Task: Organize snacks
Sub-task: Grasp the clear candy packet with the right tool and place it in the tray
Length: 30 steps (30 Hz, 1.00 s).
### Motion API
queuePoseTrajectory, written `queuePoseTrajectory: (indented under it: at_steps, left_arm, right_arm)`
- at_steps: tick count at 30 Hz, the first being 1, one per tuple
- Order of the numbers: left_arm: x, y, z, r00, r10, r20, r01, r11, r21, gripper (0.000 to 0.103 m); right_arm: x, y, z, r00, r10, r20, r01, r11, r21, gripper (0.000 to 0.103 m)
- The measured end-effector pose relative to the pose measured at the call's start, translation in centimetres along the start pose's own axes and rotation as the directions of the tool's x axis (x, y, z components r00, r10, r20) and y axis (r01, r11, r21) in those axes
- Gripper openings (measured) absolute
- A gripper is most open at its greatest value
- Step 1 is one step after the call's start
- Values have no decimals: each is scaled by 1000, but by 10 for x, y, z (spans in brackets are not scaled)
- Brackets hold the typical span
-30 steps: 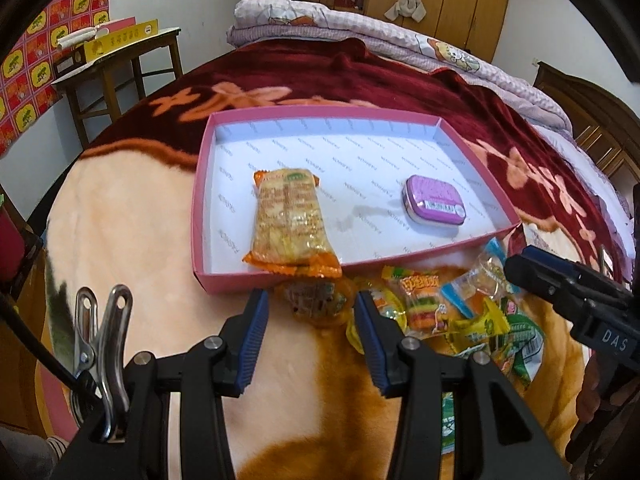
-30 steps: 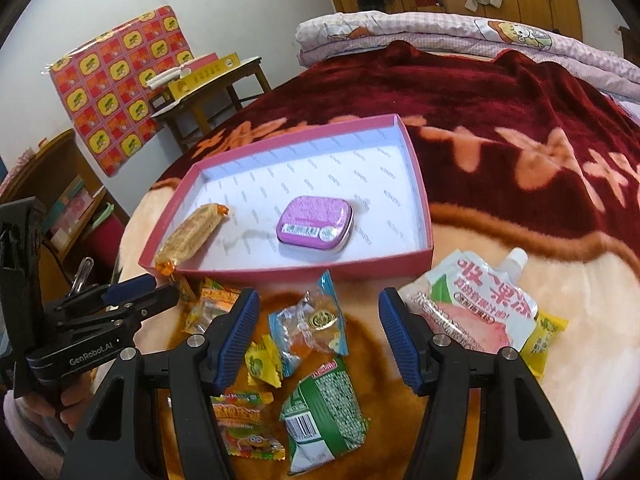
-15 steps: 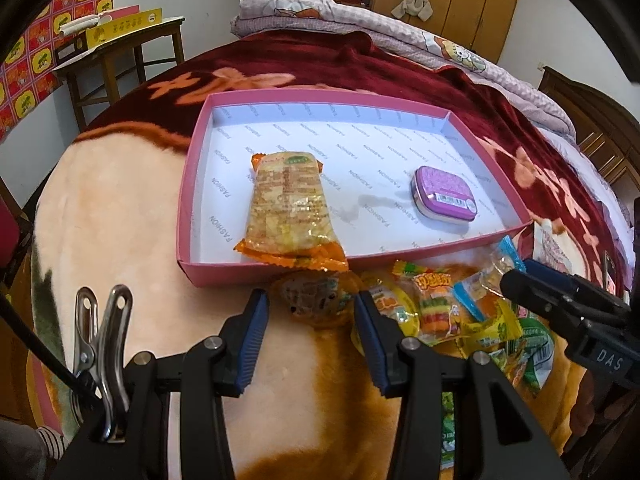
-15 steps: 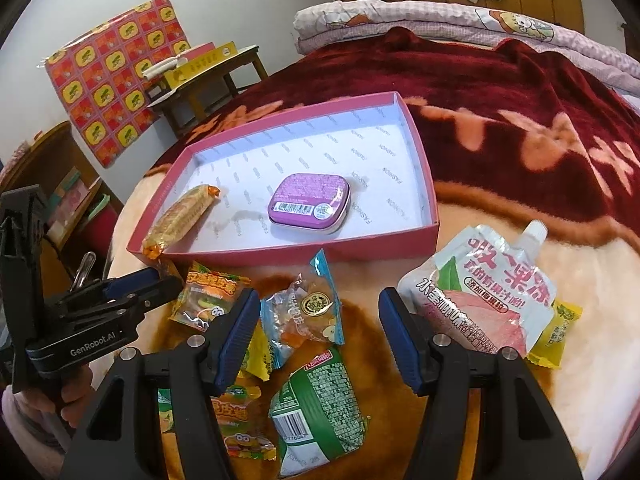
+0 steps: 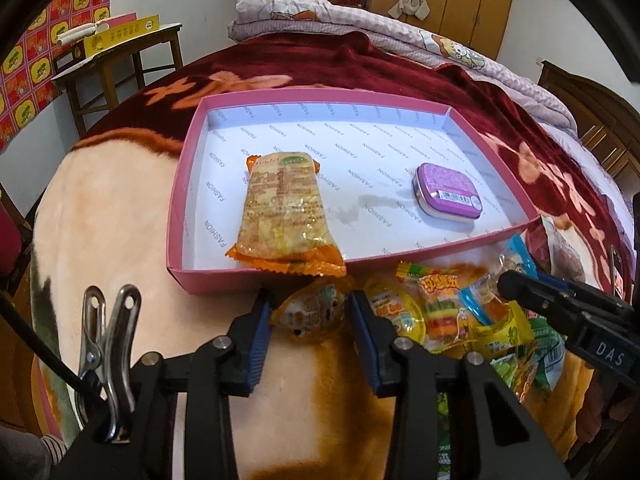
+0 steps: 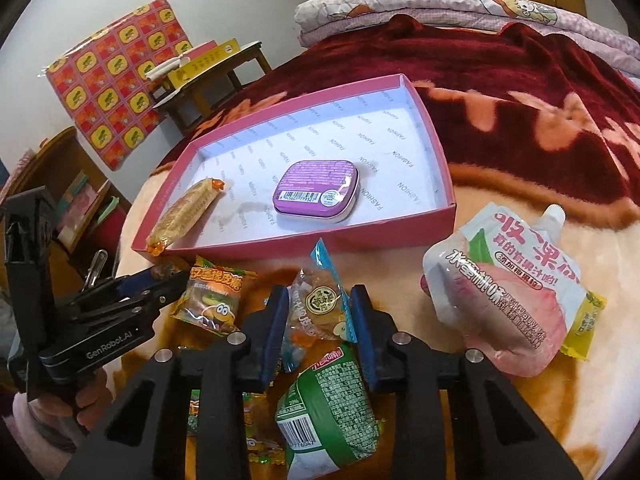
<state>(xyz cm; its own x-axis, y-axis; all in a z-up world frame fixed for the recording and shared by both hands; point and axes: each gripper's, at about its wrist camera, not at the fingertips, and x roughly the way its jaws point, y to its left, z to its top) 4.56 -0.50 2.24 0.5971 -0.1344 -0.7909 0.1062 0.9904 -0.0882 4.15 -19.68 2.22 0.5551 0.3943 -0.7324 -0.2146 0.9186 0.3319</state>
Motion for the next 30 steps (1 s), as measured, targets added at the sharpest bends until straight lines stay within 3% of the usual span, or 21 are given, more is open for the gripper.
queuePoseTrajectory:
  at_steps: [11, 16, 26, 30]
  left_arm:
    - [-17, -3, -4, 999, -27, 25, 27, 1000, 12, 30]
    - [-26, -4, -5, 999, -38, 38, 37, 999, 13, 19]
    - [-34, -5, -8, 998, -36, 58, 34, 999, 35, 15]
    - [-29, -7, -8, 999, -7, 47, 5, 999, 41, 20]
  right_arm:
    - [-17, 8, -2, 999, 14, 50, -13, 1000, -29, 28]
    - [-25, 12, -3, 998, 16, 66, -14, 999, -39, 28]
    - [-33, 18, -4, 996, 23, 89, -18, 999, -50, 28]
    - [-34, 19, -4, 995, 28, 91, -23, 998, -51, 28]
